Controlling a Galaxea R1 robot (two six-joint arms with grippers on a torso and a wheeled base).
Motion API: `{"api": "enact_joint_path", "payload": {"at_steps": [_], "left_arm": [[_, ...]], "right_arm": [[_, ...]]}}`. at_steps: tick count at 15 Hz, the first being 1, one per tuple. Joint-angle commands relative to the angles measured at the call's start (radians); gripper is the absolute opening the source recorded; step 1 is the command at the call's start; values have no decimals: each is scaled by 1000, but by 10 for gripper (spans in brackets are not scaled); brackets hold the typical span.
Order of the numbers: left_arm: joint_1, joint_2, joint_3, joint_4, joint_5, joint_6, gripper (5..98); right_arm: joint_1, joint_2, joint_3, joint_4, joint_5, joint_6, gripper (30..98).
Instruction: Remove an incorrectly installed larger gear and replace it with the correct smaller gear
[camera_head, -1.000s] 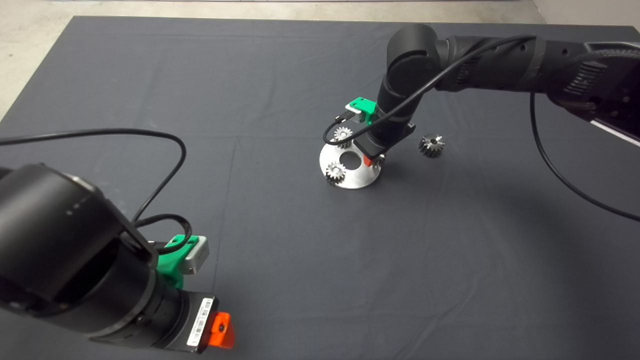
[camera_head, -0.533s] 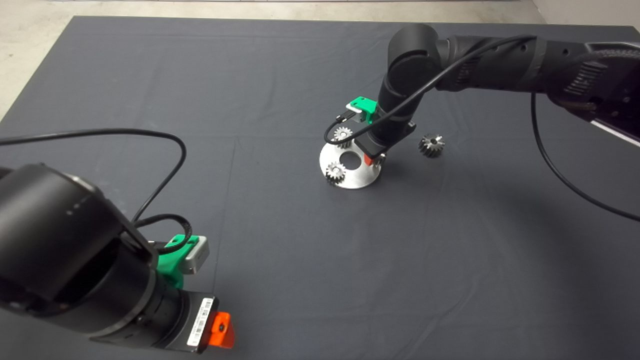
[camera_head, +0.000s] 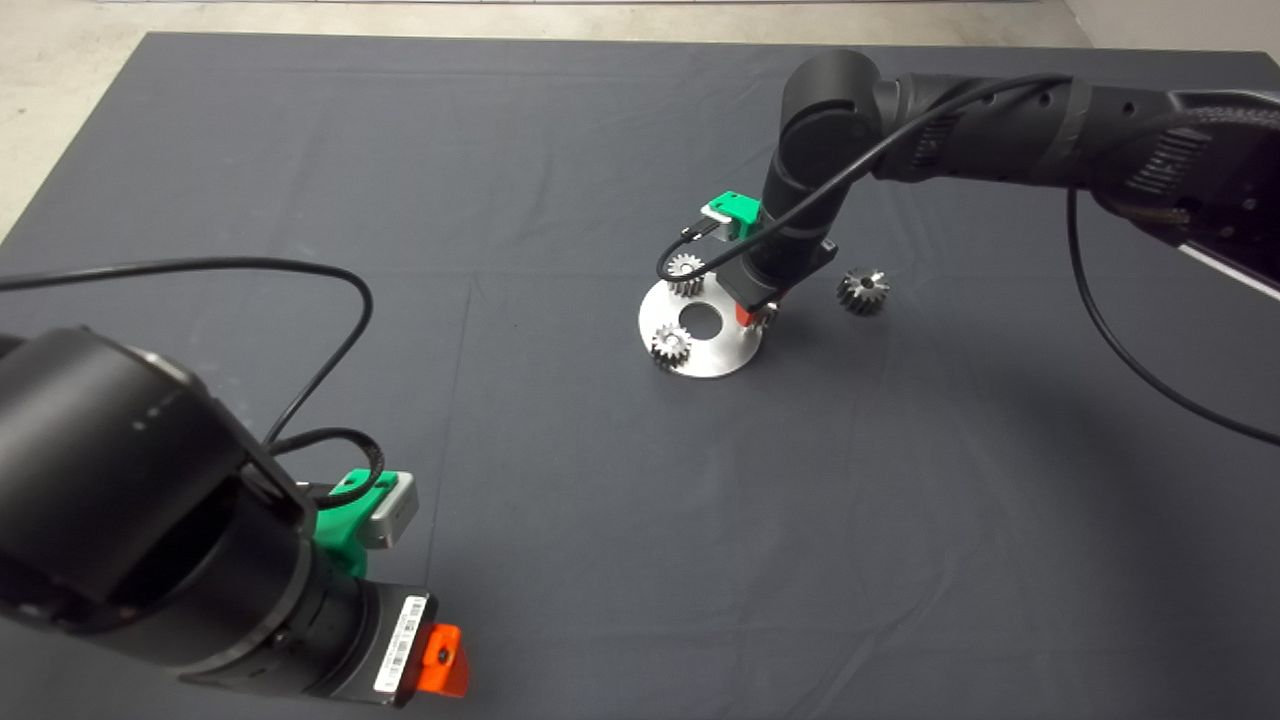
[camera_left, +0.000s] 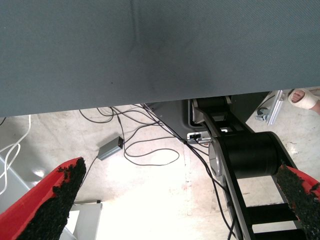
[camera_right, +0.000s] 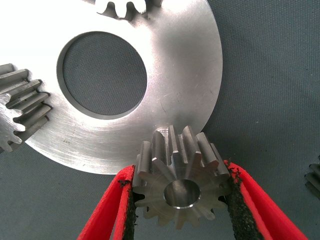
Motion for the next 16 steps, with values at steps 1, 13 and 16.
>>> {"api": "enact_joint_path", "payload": {"at_steps": [1,13,16], "left_arm": [[-6,-4,17,-21,15,-1,982],[-6,-5,17,-21,15,-1,982],[-6,-5,17,-21,15,-1,982]], "right_arm": [[11,-2,-2,-27,-76,-4,404],[13,-3,1,-25,-70,-1,405],[13,0,1,-25,-65,-1,404]]}}
